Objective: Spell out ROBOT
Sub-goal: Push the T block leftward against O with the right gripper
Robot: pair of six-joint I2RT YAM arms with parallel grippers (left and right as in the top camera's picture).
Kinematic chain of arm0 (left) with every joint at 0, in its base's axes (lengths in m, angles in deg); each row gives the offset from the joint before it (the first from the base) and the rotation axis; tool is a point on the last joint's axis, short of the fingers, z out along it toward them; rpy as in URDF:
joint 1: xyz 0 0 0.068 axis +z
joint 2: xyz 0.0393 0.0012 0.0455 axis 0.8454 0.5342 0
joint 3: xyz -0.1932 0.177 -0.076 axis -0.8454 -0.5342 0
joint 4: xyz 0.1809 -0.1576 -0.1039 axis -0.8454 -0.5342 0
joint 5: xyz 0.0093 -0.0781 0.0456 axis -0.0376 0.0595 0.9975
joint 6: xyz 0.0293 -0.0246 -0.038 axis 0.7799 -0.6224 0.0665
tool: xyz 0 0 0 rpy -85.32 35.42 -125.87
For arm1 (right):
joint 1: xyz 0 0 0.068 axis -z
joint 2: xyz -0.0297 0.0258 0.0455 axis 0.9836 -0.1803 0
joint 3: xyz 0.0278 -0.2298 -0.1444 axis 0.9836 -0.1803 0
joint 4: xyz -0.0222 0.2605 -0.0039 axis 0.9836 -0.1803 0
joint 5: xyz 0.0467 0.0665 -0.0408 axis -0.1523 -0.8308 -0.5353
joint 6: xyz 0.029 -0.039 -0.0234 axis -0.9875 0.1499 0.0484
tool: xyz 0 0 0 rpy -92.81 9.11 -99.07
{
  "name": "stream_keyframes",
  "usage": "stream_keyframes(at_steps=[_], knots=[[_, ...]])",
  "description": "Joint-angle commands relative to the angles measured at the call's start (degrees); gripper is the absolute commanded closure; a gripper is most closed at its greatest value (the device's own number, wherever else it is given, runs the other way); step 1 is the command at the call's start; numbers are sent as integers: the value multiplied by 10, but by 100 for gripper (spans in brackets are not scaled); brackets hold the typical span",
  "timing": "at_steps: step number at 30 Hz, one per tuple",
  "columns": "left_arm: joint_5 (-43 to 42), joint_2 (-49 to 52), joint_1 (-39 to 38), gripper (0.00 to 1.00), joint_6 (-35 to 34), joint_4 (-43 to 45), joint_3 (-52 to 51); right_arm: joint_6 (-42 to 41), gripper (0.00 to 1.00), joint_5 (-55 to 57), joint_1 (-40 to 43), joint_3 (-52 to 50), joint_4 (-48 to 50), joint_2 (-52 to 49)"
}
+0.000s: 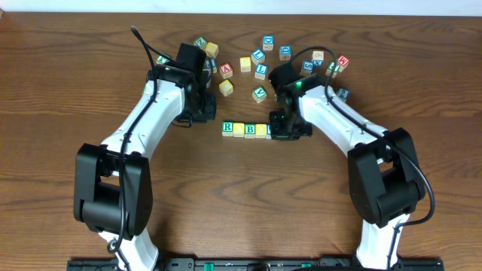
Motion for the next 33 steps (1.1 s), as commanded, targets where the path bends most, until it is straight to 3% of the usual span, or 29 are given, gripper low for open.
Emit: stream_keyframes(at_steps=[1,13,33], knots=[[8,-11,1,92,2,-3,-1,-7,99,-6,-19,-14,7,9],[8,-11,1,92,1,-3,-1,-13,97,-8,-38,-34,62,9],[7,-11,1,92,1,-4,-1,-11,99,-20,-38,-35,70,10]])
